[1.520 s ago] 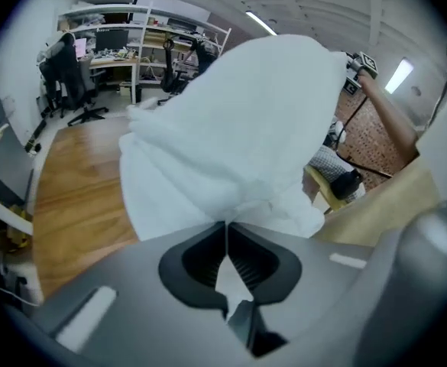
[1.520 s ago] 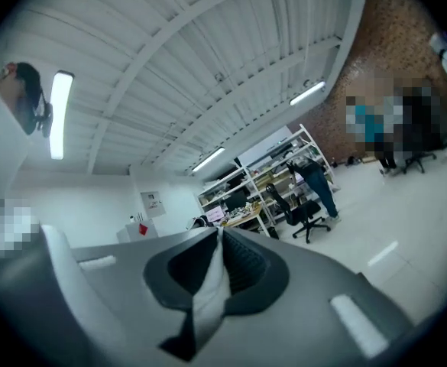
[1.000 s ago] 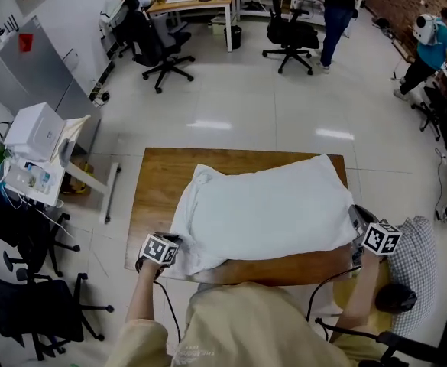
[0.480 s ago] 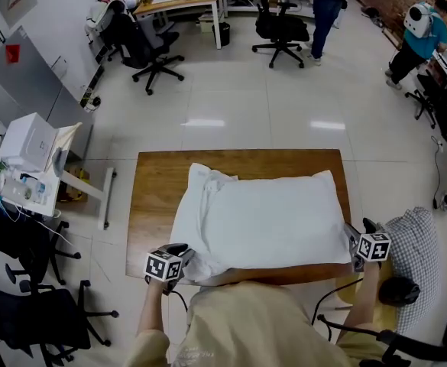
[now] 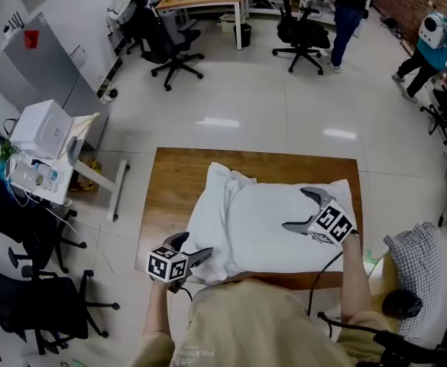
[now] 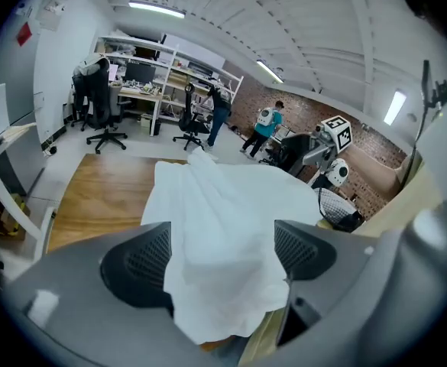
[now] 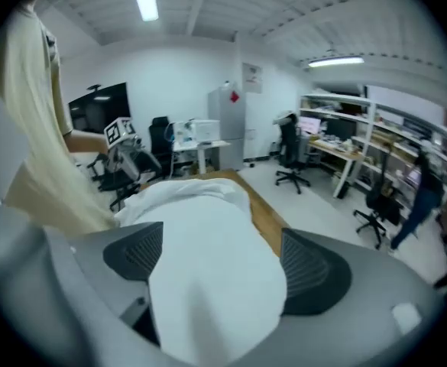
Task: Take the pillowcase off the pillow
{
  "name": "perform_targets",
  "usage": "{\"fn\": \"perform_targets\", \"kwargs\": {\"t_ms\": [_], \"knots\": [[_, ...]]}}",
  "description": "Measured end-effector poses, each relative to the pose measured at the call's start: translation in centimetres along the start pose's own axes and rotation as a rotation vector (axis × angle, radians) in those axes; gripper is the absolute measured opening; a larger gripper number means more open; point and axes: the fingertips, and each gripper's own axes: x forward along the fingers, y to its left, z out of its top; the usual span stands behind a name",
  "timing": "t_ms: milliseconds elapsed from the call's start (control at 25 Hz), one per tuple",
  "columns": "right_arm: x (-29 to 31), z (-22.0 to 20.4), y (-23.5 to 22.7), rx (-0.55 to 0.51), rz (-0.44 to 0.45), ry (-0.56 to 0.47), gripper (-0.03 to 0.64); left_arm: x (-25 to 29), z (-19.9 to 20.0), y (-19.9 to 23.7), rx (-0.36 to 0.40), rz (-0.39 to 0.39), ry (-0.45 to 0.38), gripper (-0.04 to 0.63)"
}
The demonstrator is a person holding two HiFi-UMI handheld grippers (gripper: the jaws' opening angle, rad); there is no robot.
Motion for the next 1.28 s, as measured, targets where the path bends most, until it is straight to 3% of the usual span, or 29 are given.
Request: {"fn": "perform_targets", "kwargs": {"t_ms": [120, 200, 320, 440, 520, 600, 680, 760, 920, 960, 1040, 1120, 1200, 1280], "knots": [[8.8, -1.7, 5.2, -0.149, 0.187, 0.200, 0.479, -0.7, -0.2, 0.7, -0.014, 0.024, -0.024, 0.410], [13.5, -3.9, 7.3, -0.232, 0.245, 0.333, 0.479, -1.1, -0.9, 1.2, -0.030, 0.037, -0.030, 0.410], [18.4, -8.7, 7.9, -0.253, 0.236, 0.509, 0.477, -1.6, -2.3, 1.7, -0.052, 0.056, -0.031, 0.410], [20.8, -12.2, 7.6, -0.213, 0.223, 0.568, 0.421, -1.5, -3.6, 2.3, -0.079, 0.074, -0.045, 0.410], [21.0, -11.7, 6.8, -0.223, 0.197, 0.550, 0.297, -1.5, -4.3, 2.7, -0.093, 0.076, -0.054, 0.410], [19.9, -8.6, 4.7, -0.229, 0.114, 0.481, 0.125, -1.2, -4.8, 2.8, -0.092, 0.070, -0.046, 0.410], [18.8, -6.5, 4.9, -0.145, 0.144, 0.401, 0.020, -0.7, -5.6, 2.5, -0.064, 0.062, -0.019, 0.410], [17.1, -4.9, 6.0, -0.076, 0.185, 0.345, 0.013, -0.5, -6.3, 1.5, -0.019, 0.040, -0.007, 0.410], [14.0, -0.1, 5.9, 0.042, 0.161, 0.233, 0.014, -1.1, -6.2, -0.9, 0.131, -0.037, -0.021, 0.419], [13.2, 0.9, 5.3, 0.069, 0.161, 0.207, 0.014, -0.8, -5.9, -1.1, 0.195, -0.008, -0.012, 0.423], [11.8, 2.1, 4.2, 0.087, 0.155, 0.178, 0.015, 0.1, -5.2, -0.3, 0.342, 0.122, 0.017, 0.409], [11.0, 2.5, 4.1, 0.074, 0.146, 0.174, 0.015, 0.4, -5.2, 1.1, 0.443, 0.242, 0.048, 0.227], [10.7, 2.3, 5.1, 0.055, 0.149, 0.173, 0.015, -0.1, -5.9, 1.8, 0.459, 0.242, 0.079, 0.144], [10.5, 1.9, 6.3, 0.037, 0.158, 0.174, 0.015, -1.3, -6.8, 3.8, 0.457, 0.247, 0.117, 0.106]]}}
